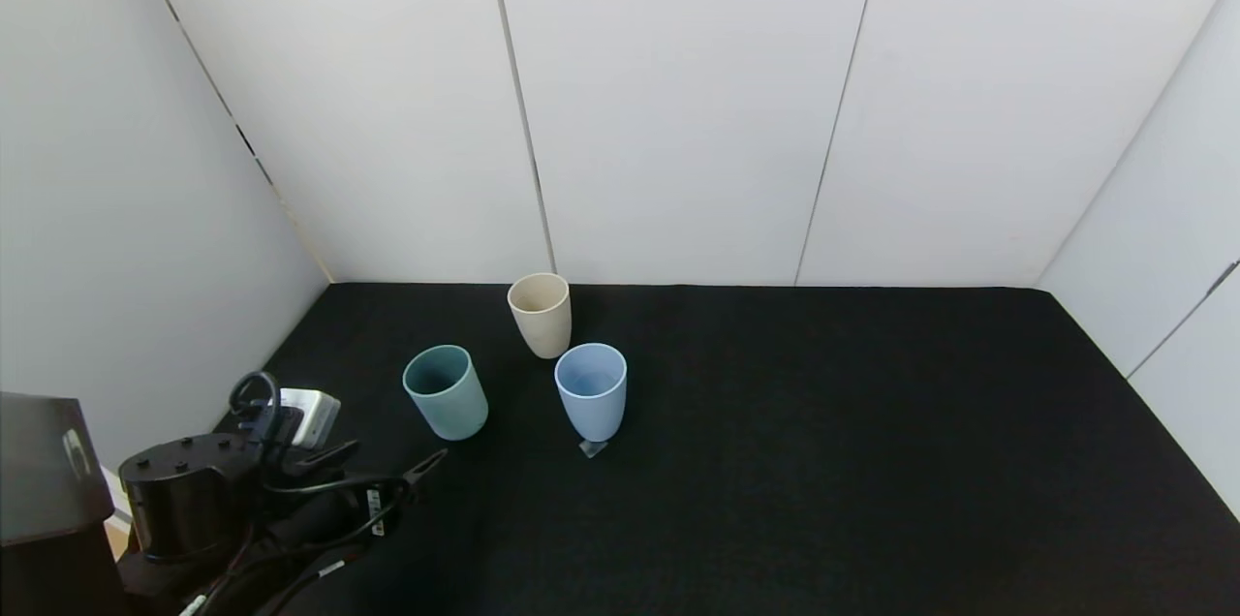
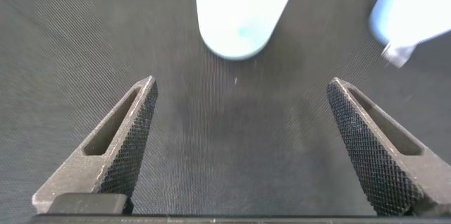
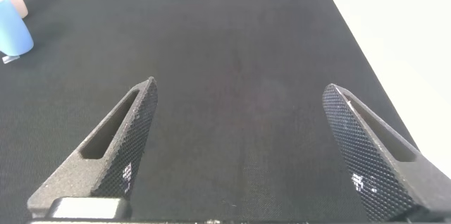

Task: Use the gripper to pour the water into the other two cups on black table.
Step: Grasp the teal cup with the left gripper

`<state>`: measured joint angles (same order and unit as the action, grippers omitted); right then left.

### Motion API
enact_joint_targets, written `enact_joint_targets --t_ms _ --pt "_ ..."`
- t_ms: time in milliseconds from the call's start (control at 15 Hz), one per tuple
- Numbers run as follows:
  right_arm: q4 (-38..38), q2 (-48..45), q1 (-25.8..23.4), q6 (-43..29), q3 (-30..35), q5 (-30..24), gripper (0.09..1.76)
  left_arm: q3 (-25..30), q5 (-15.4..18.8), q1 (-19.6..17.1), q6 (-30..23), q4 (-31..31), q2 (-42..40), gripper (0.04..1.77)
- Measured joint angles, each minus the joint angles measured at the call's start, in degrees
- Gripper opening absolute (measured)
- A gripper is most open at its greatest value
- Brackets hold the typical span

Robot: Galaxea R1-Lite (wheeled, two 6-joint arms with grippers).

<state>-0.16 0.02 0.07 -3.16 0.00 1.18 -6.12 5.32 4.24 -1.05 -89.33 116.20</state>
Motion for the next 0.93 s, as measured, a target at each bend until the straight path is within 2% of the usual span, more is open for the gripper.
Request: enact_joint_targets --t_ms 333,933 --pt "0.0 0.0 0.0 0.0 0.0 0.0 1.71 -3.6 0.0 0.1 1.2 -0.1 4.3 1.72" --pt "0.0 0.0 0.0 0.0 0.0 0.0 1.71 -13.4 -0.3 0.8 2.0 -0.1 8.7 1.72"
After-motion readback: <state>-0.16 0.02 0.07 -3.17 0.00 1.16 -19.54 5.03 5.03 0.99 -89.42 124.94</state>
